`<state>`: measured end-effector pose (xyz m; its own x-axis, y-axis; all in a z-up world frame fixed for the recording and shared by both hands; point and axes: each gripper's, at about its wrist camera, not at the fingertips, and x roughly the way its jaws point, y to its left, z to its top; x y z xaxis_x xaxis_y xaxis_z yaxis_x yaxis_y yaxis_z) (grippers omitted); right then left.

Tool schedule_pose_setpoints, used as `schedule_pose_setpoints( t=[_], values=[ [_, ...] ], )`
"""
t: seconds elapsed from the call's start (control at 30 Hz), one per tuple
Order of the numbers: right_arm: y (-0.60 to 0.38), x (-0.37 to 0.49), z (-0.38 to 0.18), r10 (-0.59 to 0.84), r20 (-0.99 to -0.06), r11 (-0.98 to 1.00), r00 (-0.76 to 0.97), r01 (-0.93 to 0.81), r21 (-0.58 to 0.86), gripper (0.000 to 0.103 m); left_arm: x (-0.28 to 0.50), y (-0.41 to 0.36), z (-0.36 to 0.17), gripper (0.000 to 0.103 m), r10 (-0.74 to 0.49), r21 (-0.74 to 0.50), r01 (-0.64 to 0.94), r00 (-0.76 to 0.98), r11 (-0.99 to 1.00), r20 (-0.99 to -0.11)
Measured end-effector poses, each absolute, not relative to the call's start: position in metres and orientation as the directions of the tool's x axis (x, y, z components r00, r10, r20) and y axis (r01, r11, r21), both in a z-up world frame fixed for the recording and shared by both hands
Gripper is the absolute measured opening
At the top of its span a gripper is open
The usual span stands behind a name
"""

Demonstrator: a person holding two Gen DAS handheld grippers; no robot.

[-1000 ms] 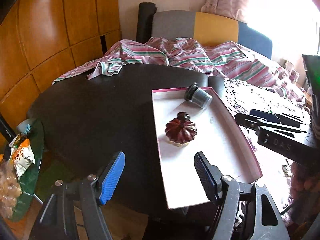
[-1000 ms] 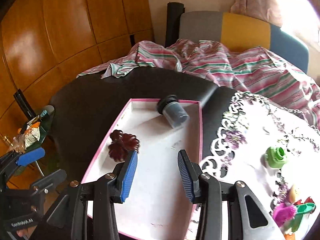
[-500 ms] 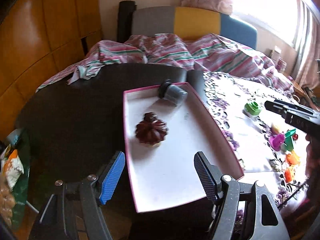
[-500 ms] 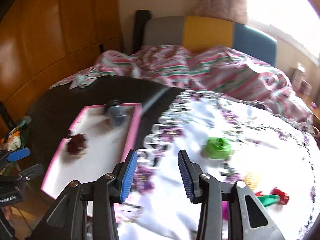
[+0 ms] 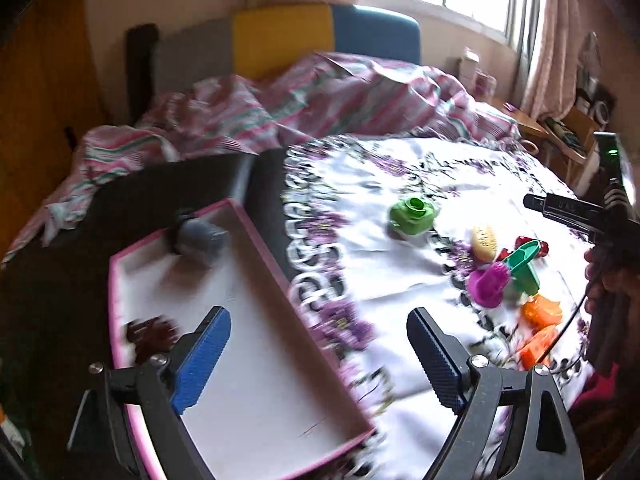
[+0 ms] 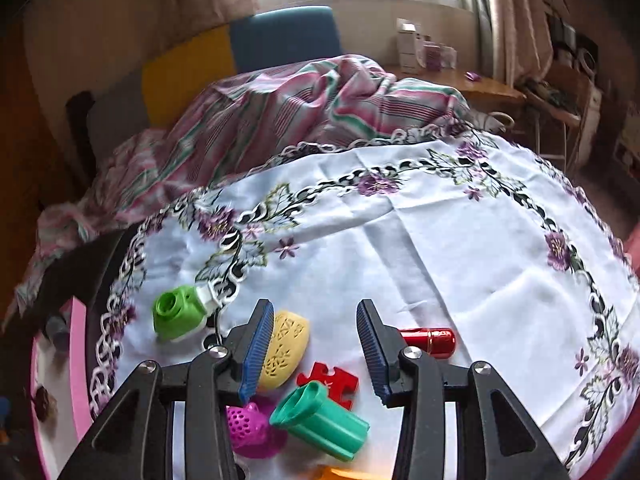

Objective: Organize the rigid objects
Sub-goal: 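Grasp the green plug-in device with the left gripper and lift it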

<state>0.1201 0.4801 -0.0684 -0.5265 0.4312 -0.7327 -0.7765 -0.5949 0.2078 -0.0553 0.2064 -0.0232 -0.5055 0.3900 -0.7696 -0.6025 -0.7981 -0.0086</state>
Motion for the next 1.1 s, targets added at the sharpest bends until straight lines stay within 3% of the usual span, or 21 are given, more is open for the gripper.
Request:
schedule_pose_setpoints(
  t=[0.57, 0.97, 1.0, 1.03, 1.07, 1.1],
  values=[
    [0.5, 0.141, -0.063, 0.404, -0.707, -0.507, -0.581, -0.785, 0.356, 0.044, -0.132, 0.368, -0.07, 0.091, 0.388, 0.07, -0.825, -0.337, -0.561, -0.858],
    [0.509, 0.145, -0.066, 0.378, -0.704, -0.479, -0.602, -0.777, 0.408, 0.045, -0.141, 0.422, -0.11, 0.092, 0.339, 0.176, -0.9, -0.324, -0.4, -0.884],
    [0.509, 0.146, -0.067, 0.377, -0.704, -0.475, -0.602, -0.778, 0.411, 0.045, -0.143, 0.424, -0.114, 0.089, 0.331, 0.175, -0.901, -0.319, -0.397, -0.888],
    [0.51, 0.146, -0.067, 0.379, -0.704, -0.473, -0.601, -0.779, 0.411, 0.045, -0.144, 0.426, -0.119, 0.072, 0.322, 0.164, -0.904, -0.304, -0.395, -0.897],
    [0.51, 0.147, -0.067, 0.383, -0.704, -0.472, -0.598, -0.782, 0.408, 0.045, -0.144, 0.428, -0.122, 0.063, 0.321, 0.131, -0.91, -0.27, -0.394, -0.908],
    [0.511, 0.147, -0.068, 0.385, -0.706, -0.471, -0.594, -0.785, 0.403, 0.045, -0.146, 0.427, -0.122, 0.062, 0.329, 0.109, -0.905, -0.259, -0.411, -0.908]
  ],
)
